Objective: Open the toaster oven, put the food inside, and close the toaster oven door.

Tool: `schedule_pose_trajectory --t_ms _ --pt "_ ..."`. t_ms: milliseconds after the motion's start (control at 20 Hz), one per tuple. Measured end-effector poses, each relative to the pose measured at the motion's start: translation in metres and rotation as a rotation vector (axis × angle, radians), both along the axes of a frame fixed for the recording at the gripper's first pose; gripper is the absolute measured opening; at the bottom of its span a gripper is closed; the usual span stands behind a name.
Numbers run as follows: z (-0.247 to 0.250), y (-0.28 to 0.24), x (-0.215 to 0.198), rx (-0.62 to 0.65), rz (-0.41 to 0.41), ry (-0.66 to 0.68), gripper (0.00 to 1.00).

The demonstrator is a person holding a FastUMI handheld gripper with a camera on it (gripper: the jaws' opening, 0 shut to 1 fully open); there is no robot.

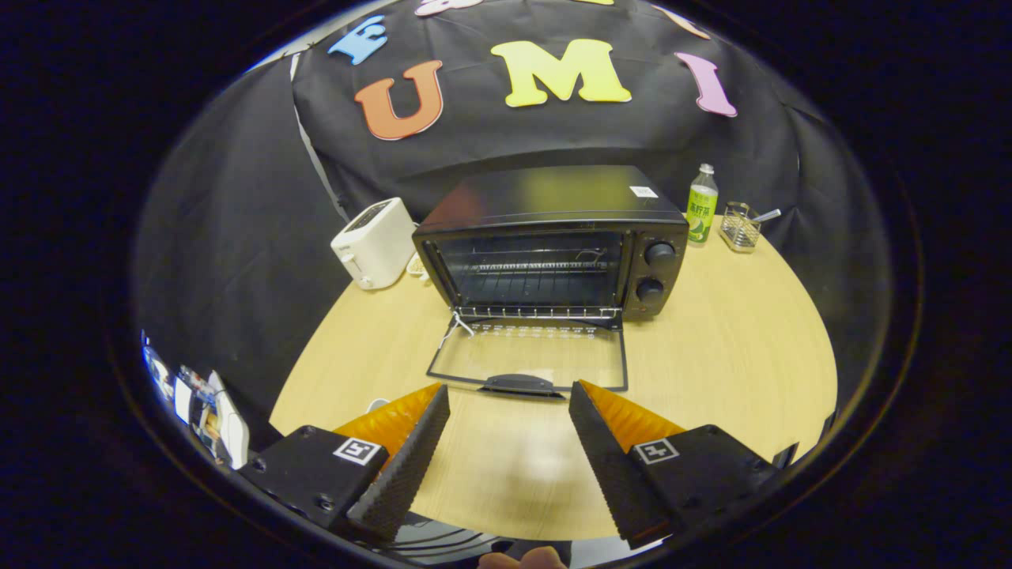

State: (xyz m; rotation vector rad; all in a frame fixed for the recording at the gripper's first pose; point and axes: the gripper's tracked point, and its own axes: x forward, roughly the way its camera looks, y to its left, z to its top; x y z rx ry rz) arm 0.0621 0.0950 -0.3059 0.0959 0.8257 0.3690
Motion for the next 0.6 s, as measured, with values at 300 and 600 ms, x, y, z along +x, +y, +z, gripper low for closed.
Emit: schedule_pose_trajectory --t_ms 300,600 --pt "-0.001 0.026 -0.039 0.145 0.009 0.140 1.00" --pt "-0.025 0.075 -0.077 0.230 0.103 0.295 1.00"
